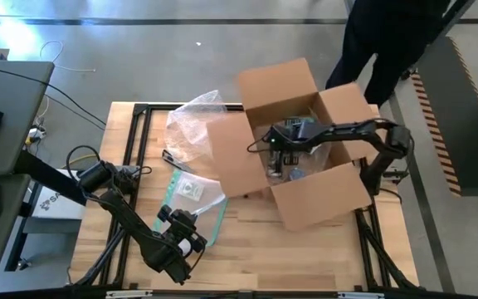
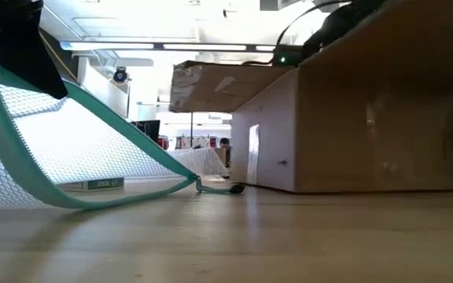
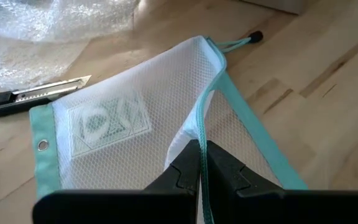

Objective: Unpack boxes
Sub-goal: Put the blue calculator into the white zip bag

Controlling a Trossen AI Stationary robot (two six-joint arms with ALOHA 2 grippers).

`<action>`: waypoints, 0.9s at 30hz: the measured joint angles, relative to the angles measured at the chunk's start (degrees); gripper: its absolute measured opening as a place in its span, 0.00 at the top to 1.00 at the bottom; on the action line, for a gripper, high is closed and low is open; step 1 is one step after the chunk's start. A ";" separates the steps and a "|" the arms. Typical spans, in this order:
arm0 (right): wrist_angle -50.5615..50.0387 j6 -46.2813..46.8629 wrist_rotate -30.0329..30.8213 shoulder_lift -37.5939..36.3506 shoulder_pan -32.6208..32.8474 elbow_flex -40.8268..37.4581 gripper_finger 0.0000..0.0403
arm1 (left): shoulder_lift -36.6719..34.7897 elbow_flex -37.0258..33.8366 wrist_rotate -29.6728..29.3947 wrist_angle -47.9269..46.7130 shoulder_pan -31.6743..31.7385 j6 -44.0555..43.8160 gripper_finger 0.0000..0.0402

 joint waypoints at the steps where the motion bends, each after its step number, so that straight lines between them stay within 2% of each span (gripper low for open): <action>1: -1.06 0.20 0.58 -1.23 0.41 -0.15 0.91 | 0.00 0.00 -0.06 0.02 -0.16 0.00 1.00; 7: -4.90 5.86 0.51 -14.06 5.87 -0.24 0.91 | 0.00 0.80 0.09 -0.02 -1.40 -0.26 1.00; 10: -4.99 9.02 -0.10 -22.03 12.01 -0.33 0.91 | -0.02 2.14 0.55 -0.15 -2.37 -0.01 1.00; 12: -2.70 10.36 -3.32 -27.51 17.29 -0.27 0.91 | -0.02 3.38 0.54 -0.37 -3.23 0.81 1.00; 16: 6.59 12.56 -14.26 -34.50 29.58 -0.24 0.91 | -0.07 5.28 -1.39 -1.19 -5.21 3.81 1.00; 19: 18.39 11.41 -21.54 -35.14 38.53 -0.24 0.91 | -0.43 5.76 -3.14 -2.40 -6.17 3.33 1.00; 22: 30.32 7.19 -27.54 -31.63 45.36 -0.20 0.91 | -1.25 5.84 -5.75 -3.19 -6.76 2.11 1.00; 27: 45.20 -0.04 -32.09 -20.18 48.08 -0.15 0.91 | -2.67 5.84 -6.78 -3.59 -7.16 1.94 1.00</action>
